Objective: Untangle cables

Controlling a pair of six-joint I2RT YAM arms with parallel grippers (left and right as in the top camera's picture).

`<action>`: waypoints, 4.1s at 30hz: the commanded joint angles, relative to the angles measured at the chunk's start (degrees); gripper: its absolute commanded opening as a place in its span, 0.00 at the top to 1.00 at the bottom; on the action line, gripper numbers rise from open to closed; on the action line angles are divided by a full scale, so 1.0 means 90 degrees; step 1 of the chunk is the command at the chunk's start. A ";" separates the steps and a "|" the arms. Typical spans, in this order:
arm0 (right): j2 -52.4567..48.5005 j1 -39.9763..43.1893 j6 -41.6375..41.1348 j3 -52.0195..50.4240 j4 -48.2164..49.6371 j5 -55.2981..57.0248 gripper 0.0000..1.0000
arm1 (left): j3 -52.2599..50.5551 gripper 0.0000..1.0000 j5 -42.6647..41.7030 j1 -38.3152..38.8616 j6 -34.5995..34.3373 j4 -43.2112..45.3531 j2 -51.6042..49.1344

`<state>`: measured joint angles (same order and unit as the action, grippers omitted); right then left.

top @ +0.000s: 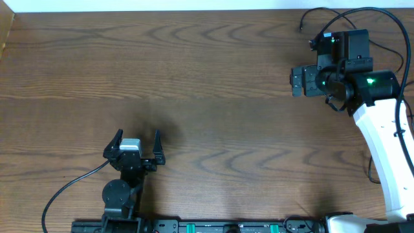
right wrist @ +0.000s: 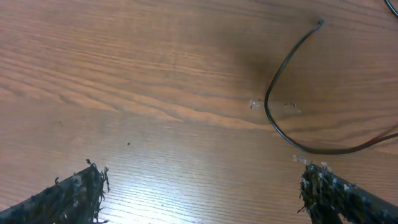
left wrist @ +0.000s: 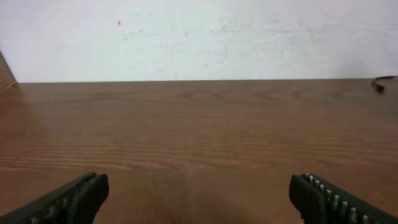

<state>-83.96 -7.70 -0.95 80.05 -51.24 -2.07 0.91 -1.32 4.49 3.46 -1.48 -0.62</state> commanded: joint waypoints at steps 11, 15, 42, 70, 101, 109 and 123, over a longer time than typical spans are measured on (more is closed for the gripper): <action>0.0036 -0.0024 -0.0080 0.0024 0.0000 -0.0024 0.01 | -0.0075 0.02 0.0199 -0.0034 0.0041 -0.0306 0.0044; 0.0036 -0.0024 -0.0080 0.0024 0.0000 -0.0024 0.01 | -0.0075 0.02 0.0199 -0.0034 0.0041 -0.0306 0.0044; 0.0032 -0.0024 0.0279 0.0019 -0.0100 0.0617 0.01 | -0.0075 0.02 0.0199 -0.0034 0.0041 -0.0306 0.0044; 0.2878 0.0036 0.0051 -0.2467 0.3444 -0.0007 0.01 | -0.0075 0.02 0.0202 -0.0034 0.0041 -0.0306 0.0044; 0.6547 0.0034 -0.1083 -0.8859 0.8536 0.0219 0.01 | -0.0075 0.02 0.0199 -0.0034 0.0041 -0.0306 0.0044; 0.7533 0.0029 -0.1081 -0.8859 0.7002 0.0243 0.01 | -0.0075 0.02 0.0202 -0.0034 0.0041 -0.0306 0.0044; 0.9299 0.0083 -0.0840 -0.8859 0.5214 0.0430 0.01 | -0.0075 0.02 0.0202 -0.0034 0.0041 -0.0306 0.0044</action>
<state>-1.06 -7.38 -9.78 0.36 -3.95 1.10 1.26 -1.10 4.49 3.44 -1.93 -0.62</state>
